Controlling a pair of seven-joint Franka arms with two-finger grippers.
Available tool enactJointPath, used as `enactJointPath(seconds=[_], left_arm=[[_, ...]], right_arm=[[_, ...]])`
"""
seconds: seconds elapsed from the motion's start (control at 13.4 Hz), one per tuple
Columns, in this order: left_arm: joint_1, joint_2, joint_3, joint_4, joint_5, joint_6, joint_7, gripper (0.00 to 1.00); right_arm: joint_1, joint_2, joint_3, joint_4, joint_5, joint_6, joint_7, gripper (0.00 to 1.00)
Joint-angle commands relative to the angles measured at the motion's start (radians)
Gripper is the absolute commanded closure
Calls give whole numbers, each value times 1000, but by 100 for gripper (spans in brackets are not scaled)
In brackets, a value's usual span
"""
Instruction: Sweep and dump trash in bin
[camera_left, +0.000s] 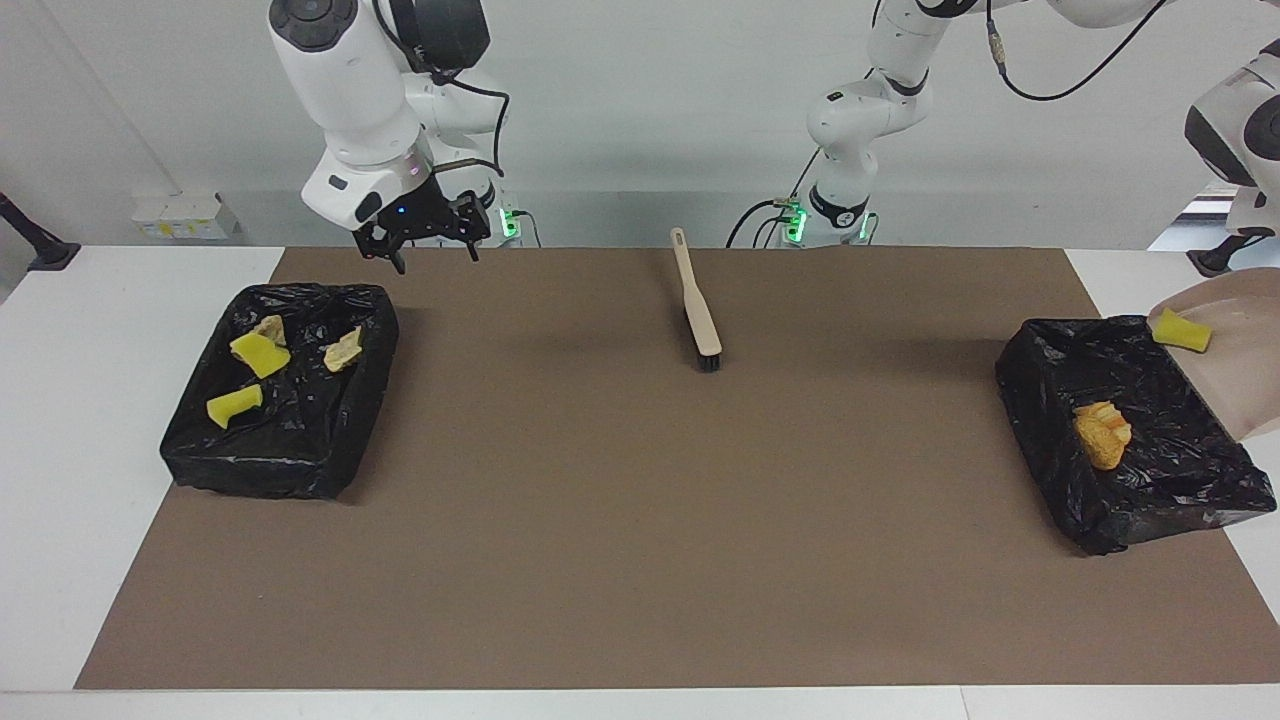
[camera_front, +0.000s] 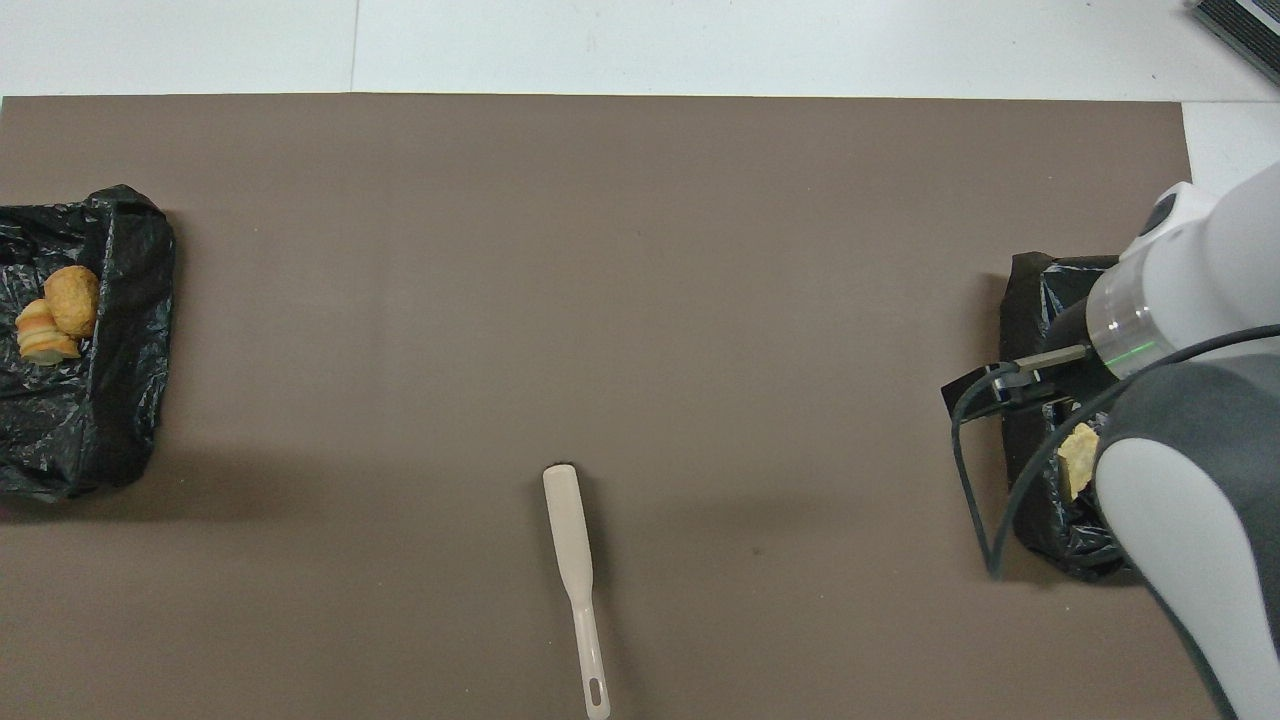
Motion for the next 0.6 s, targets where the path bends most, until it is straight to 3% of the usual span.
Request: enactJointPath(seconds=[0.0,0.52], left_arm=[[-31,-31,10,-35,65,-88,-55,100],[-56,-52,10,-61,139,-105,-64,100]], right_arm=[[-63,6,-10,16,-18,-8,-28,0],[-118,13,-24,13,-58,95,-26,0]])
